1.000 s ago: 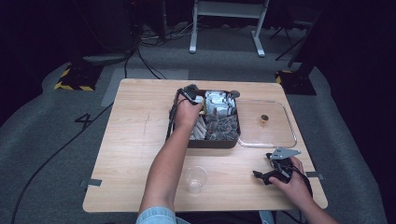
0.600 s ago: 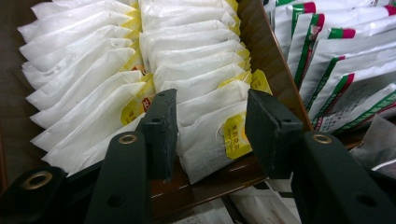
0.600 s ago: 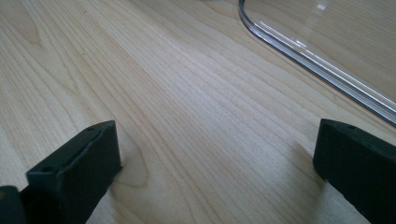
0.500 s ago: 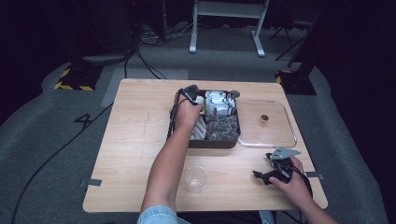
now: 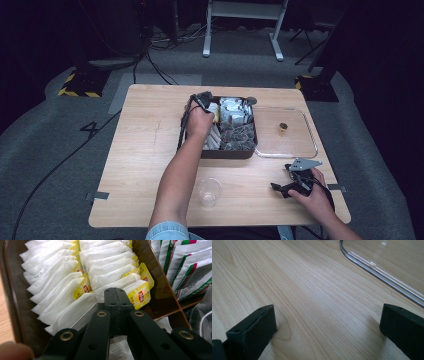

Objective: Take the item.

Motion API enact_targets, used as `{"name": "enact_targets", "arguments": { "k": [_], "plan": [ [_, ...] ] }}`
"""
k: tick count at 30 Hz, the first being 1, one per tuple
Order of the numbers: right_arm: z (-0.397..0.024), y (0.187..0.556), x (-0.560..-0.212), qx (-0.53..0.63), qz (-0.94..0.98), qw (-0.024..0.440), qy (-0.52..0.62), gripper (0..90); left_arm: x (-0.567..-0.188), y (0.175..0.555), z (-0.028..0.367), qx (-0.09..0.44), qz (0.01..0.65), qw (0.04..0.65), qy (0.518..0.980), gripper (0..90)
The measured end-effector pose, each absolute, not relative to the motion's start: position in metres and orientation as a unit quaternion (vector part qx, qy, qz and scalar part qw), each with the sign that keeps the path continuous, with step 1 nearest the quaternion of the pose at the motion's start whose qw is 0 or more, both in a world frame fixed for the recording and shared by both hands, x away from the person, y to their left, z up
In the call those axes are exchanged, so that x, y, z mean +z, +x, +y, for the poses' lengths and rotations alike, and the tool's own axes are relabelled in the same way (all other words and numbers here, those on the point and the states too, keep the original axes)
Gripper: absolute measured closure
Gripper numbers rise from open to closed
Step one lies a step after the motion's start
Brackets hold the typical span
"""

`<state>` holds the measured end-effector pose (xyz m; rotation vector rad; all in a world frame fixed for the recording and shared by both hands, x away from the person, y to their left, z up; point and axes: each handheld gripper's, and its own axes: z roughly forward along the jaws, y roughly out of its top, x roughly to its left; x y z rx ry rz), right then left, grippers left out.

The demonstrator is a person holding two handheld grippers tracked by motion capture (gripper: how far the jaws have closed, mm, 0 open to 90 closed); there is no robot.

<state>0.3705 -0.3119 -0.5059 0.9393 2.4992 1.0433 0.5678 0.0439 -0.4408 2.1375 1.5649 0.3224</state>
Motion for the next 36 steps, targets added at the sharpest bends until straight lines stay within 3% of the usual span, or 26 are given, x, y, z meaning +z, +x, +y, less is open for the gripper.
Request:
{"name": "enact_targets", "arguments": {
  "k": [36],
  "plan": [
    [-0.312, 0.37, -0.506, 0.361, 0.864, 0.136, 0.325, 0.8, -0.365, 0.54, 0.072, 0.164, 0.529, 0.302, 0.776, 90.0]
  ]
}}
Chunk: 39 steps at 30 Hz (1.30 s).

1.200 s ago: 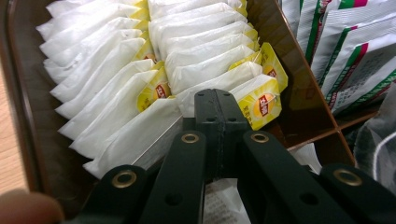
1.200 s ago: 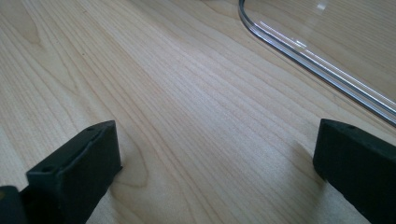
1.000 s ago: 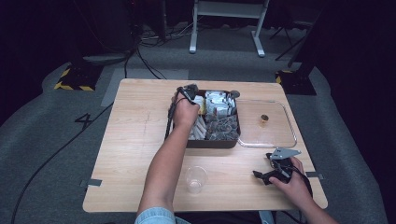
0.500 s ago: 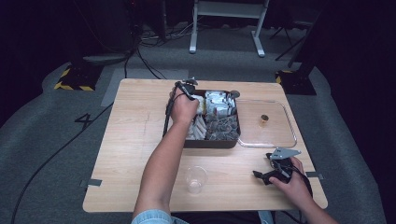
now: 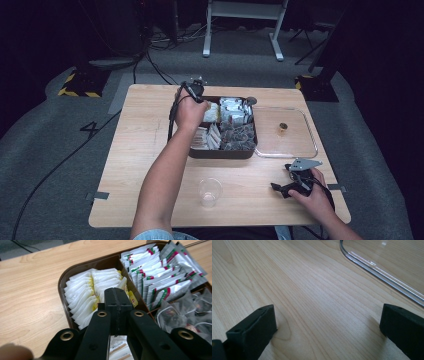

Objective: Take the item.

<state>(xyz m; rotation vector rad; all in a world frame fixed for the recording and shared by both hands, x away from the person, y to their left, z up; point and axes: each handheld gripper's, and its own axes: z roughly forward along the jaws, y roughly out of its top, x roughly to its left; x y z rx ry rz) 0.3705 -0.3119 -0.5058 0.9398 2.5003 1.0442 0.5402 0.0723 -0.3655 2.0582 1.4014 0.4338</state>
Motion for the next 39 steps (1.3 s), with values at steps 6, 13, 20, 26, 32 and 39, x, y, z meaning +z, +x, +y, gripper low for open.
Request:
{"name": "enact_targets", "arguments": {
  "k": [6, 13, 20, 26, 32, 39],
  "plan": [
    [-0.312, 0.371, -0.506, 0.361, 0.864, 0.136, 0.324, 0.8, -0.35, 0.526, 0.08, 0.17, 0.509, 0.318, 0.782, 90.0],
    [-0.312, 0.371, -0.506, 0.361, 0.864, 0.136, 0.324, 0.8, -0.334, 0.507, 0.09, 0.172, 0.474, 0.34, 0.794, 90.0],
    [-0.312, 0.371, -0.506, 0.361, 0.864, 0.136, 0.323, 0.7, -0.316, 0.479, 0.098, 0.161, 0.439, 0.372, 0.802, 90.0],
    [-0.312, 0.371, -0.506, 0.361, 0.864, 0.136, 0.323, 0.8, -0.305, 0.452, 0.103, 0.152, 0.404, 0.393, 0.812, 90.0],
    [-0.312, 0.371, -0.506, 0.361, 0.864, 0.137, 0.323, 0.8, -0.301, 0.426, 0.105, 0.152, 0.361, 0.406, 0.826, 90.0],
    [-0.312, 0.371, -0.506, 0.361, 0.864, 0.137, 0.323, 0.8, -0.3, 0.396, 0.11, 0.142, 0.324, 0.422, 0.835, 90.0]
  ]
}}
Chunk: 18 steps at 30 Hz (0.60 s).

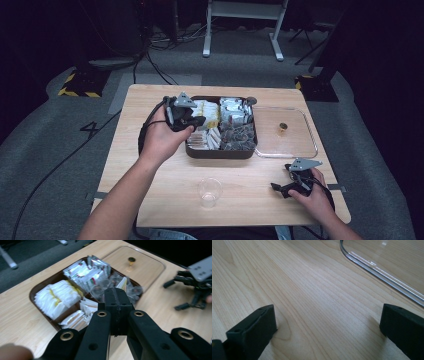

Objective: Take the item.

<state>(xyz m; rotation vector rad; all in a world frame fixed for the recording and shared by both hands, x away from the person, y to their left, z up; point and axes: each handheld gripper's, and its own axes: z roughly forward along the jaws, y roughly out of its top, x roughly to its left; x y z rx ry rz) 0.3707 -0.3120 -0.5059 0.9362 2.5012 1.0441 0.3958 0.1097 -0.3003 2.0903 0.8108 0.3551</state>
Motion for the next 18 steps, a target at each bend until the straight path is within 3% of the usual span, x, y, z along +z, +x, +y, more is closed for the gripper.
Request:
{"name": "enact_targets", "arguments": {
  "k": [18],
  "plan": [
    [-0.312, 0.371, -0.506, 0.361, 0.864, 0.137, 0.324, 0.8, -0.32, 0.339, 0.118, 0.097, 0.241, 0.438, 0.861, 90.0]
  ]
}}
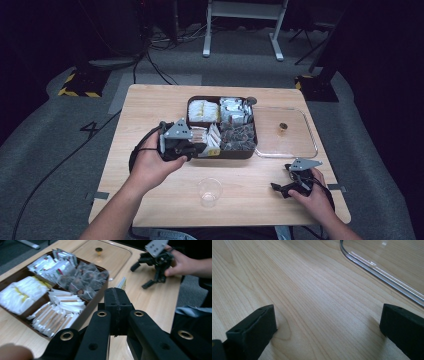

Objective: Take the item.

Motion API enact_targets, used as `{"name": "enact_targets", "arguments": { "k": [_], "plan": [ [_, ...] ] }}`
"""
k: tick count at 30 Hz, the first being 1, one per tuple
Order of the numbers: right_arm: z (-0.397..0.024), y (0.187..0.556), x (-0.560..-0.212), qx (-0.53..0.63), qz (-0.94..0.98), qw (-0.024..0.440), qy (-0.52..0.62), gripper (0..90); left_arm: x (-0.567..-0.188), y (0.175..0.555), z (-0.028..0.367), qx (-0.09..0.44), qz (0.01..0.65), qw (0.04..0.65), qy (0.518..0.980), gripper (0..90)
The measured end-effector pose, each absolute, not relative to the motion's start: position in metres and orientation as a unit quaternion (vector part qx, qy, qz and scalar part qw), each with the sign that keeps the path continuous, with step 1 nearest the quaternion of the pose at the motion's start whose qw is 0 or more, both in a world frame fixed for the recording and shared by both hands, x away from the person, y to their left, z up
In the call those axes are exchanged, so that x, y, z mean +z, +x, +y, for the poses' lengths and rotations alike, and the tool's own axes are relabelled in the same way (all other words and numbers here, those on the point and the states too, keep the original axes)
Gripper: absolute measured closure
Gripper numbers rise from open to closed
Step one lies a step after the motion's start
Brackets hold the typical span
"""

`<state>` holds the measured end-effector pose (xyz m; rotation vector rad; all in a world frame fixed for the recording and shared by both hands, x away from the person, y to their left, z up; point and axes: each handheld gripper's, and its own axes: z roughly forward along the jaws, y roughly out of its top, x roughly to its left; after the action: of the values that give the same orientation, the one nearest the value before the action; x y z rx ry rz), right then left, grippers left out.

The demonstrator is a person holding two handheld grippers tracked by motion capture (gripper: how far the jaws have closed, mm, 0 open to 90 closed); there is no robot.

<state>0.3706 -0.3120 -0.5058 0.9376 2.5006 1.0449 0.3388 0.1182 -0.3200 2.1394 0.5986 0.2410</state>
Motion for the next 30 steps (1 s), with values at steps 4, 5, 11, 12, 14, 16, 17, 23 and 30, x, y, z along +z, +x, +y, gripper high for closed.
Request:
{"name": "enact_targets", "arguments": {
  "k": [4, 5, 11, 12, 14, 16, 17, 23, 30],
  "plan": [
    [-0.312, 0.371, -0.506, 0.361, 0.864, 0.136, 0.324, 0.8, -0.327, 0.328, 0.118, 0.089, 0.229, 0.444, 0.862, 90.0],
    [-0.312, 0.371, -0.506, 0.361, 0.864, 0.136, 0.324, 0.8, -0.329, 0.327, 0.119, 0.088, 0.227, 0.446, 0.861, 90.0],
    [-0.312, 0.371, -0.506, 0.361, 0.864, 0.137, 0.324, 0.8, -0.349, 0.316, 0.12, 0.076, 0.228, 0.466, 0.851, 90.0],
    [-0.312, 0.371, -0.506, 0.361, 0.864, 0.136, 0.324, 0.8, -0.353, 0.315, 0.119, 0.074, 0.227, 0.467, 0.852, 90.0],
    [-0.312, 0.371, -0.506, 0.361, 0.864, 0.137, 0.324, 0.8, -0.362, 0.313, 0.117, 0.069, 0.227, 0.469, 0.851, 90.0],
    [-0.312, 0.371, -0.506, 0.361, 0.864, 0.136, 0.324, 0.8, -0.368, 0.311, 0.115, 0.066, 0.226, 0.468, 0.852, 90.0],
    [-0.312, 0.371, -0.506, 0.361, 0.864, 0.137, 0.324, 0.8, -0.371, 0.311, 0.114, 0.064, 0.224, 0.469, 0.852, 90.0],
    [-0.312, 0.371, -0.506, 0.361, 0.864, 0.137, 0.324, 0.8, -0.385, 0.308, 0.111, 0.054, 0.223, 0.471, 0.852, 90.0],
    [-0.312, 0.371, -0.506, 0.361, 0.864, 0.137, 0.324, 0.8, -0.394, 0.304, 0.107, 0.047, 0.216, 0.466, 0.857, 90.0]
  ]
}}
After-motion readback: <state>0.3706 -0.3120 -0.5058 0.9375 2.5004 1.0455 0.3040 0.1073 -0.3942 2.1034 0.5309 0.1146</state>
